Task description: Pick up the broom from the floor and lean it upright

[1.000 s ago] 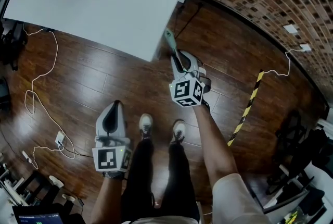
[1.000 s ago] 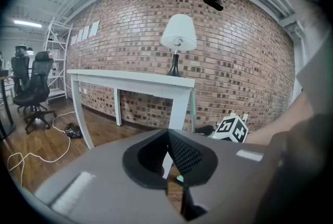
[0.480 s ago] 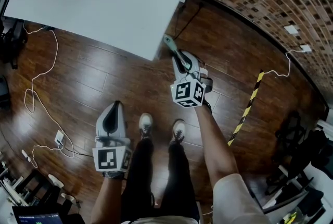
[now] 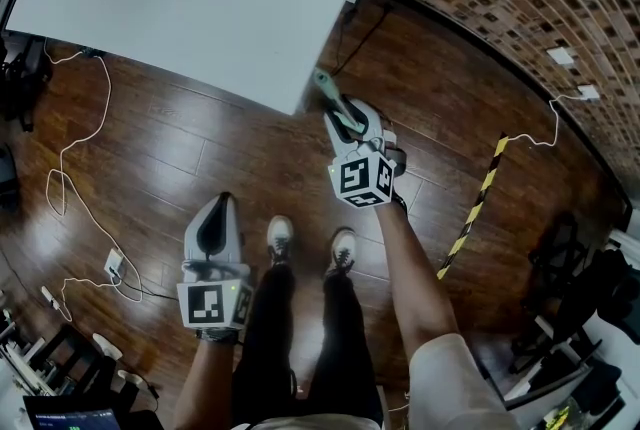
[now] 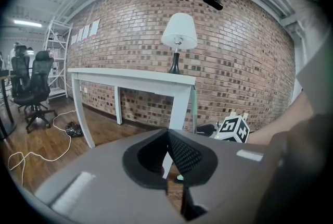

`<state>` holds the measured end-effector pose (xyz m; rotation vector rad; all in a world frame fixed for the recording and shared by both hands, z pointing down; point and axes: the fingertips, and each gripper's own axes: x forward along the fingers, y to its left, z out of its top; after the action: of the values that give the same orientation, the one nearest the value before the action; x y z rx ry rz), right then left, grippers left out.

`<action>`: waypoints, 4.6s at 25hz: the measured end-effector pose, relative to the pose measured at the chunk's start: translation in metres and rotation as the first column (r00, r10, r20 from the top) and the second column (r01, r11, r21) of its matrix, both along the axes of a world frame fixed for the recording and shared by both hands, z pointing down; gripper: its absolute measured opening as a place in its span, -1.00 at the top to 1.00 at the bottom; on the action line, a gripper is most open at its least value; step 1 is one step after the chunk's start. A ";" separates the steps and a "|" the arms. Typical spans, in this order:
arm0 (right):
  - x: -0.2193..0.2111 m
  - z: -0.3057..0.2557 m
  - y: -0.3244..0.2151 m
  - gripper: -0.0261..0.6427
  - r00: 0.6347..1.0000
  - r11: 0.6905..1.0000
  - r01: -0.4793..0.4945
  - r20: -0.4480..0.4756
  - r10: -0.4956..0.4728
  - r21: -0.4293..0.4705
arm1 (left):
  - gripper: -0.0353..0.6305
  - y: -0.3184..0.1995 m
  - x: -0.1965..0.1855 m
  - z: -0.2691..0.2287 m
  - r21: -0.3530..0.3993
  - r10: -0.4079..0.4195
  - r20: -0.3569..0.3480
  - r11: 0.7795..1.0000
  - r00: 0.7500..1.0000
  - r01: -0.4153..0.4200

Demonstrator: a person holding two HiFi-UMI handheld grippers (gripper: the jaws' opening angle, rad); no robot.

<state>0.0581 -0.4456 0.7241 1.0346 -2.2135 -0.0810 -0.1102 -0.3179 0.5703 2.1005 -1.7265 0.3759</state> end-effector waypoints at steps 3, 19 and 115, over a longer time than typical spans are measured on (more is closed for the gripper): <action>0.000 0.002 0.002 0.36 1.000 1.000 0.004 -0.003 -0.004 -0.003 | 0.89 0.003 0.002 0.003 -0.025 0.007 0.005 1.000 1.000 -0.007; 0.007 0.002 0.000 0.33 0.999 0.999 -0.044 0.023 0.045 -0.011 | 0.89 -0.004 -0.003 -0.001 0.030 -0.002 -0.005 1.000 1.000 0.002; 0.129 -0.537 0.490 0.89 0.772 0.857 -0.462 0.578 0.263 0.228 | 0.89 0.344 0.076 -0.383 0.501 0.210 0.013 0.845 0.978 -0.188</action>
<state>0.1876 0.0441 0.1872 1.8820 -2.4756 -0.0224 -0.0341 0.0265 0.1876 2.6427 -1.7182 -0.0815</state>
